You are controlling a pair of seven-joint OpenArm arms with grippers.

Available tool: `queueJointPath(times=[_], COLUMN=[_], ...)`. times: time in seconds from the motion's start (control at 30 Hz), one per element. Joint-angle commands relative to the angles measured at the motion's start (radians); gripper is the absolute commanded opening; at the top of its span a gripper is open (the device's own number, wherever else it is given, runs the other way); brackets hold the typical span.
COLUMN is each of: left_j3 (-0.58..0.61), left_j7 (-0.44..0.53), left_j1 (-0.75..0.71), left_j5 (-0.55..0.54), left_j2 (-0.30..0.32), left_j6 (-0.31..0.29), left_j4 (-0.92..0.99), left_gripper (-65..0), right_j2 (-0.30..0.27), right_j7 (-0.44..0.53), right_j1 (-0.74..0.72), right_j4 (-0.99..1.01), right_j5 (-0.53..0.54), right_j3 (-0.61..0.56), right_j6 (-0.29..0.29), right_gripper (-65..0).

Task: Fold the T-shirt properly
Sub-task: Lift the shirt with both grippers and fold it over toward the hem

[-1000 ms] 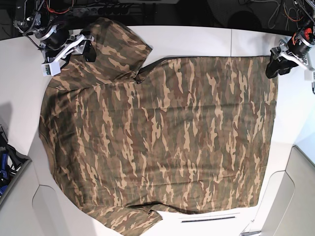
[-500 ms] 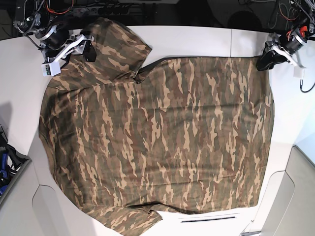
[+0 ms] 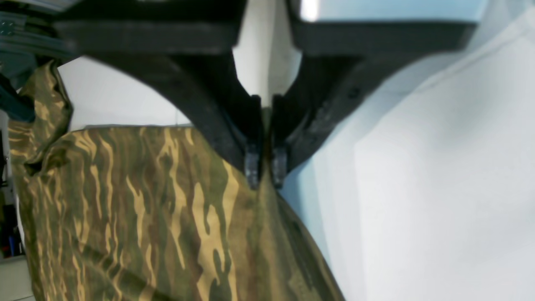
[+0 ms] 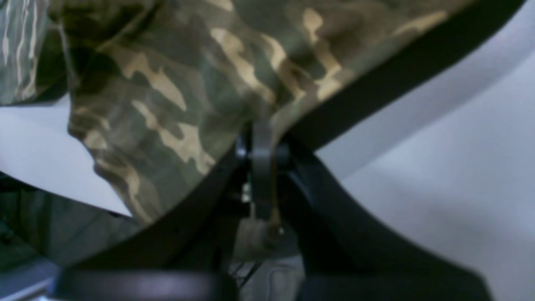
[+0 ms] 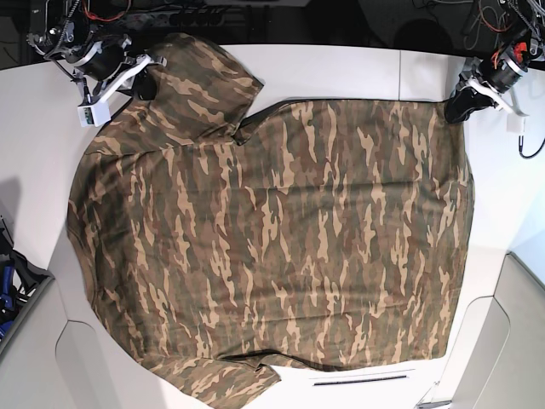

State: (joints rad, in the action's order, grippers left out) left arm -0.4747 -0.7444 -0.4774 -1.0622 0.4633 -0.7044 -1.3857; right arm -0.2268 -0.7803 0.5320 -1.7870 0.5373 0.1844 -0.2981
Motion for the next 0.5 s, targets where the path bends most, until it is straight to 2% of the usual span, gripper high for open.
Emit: queueJointPath(times=[0.0, 0.23, 0.47], left_j3=[-0.004, -0.004, -0.004], left_j7=[-0.011, -0.01, -0.011], left_j1=[-0.005, -0.002, 0.06], left_j5=[-0.005, -0.019, -0.017], left_j2=[0.024, 0.059, 0.064], left_j6=[0.006, 0.006, 0.006], left_j4=[-0.022, -0.14, -0.171], left_gripper=[-65.0, -65.0, -65.0], right_j2=[-0.003, -0.003, -0.003], right_j7=[-0.032, -0.032, -0.032], right_j1=[0.011, -0.002, -0.122], right_j4=[-0.023, -0.172, -0.211], right_j5=[-0.013, 0.001, -0.01], right_j3=[0.006, 0.065, 0.152], right_j6=[0.005, -0.018, -0.017], right_gripper=[-65.0, -65.0, -65.0])
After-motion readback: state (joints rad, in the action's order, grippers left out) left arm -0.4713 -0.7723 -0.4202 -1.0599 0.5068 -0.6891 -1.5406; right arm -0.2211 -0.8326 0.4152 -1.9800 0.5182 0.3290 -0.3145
